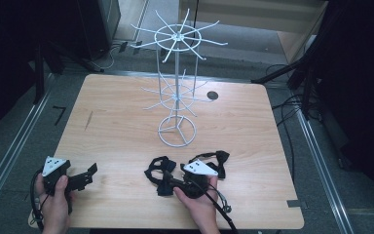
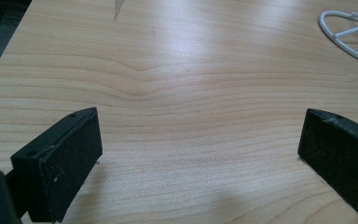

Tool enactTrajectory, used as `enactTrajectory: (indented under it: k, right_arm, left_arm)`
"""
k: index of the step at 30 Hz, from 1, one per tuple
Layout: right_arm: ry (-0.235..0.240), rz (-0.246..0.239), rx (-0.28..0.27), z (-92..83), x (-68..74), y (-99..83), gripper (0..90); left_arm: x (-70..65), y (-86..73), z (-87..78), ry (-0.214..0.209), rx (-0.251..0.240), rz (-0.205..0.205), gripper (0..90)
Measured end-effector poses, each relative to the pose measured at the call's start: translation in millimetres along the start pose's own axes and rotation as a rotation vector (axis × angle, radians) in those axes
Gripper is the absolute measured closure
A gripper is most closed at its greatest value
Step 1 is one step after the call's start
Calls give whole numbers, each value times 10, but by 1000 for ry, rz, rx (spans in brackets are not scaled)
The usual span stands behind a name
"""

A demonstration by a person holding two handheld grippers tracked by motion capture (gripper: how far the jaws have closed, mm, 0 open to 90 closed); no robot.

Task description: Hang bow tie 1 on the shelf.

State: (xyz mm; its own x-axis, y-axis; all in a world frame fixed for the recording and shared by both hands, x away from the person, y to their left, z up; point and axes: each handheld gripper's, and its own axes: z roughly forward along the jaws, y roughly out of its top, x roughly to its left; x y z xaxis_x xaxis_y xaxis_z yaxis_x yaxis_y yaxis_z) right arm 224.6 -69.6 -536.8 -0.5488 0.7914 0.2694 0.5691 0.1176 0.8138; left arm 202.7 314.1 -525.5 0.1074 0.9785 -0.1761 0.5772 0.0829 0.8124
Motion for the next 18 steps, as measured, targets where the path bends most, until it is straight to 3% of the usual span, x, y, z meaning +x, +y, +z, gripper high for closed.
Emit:
enactTrajectory:
  k: [5,8,18]
  right_arm:
    - [5,8,37,70,49,-18,388]
    - [-4,-20,54,88,88,-19,392]
    - [-2,-25,76,114,113,-15,384]
  left_arm:
    - [0,0,-1,0,0,1,0]
    - [-1,0,-1,2,1,1,0]
    - [0,1,0,1,3,3,0]
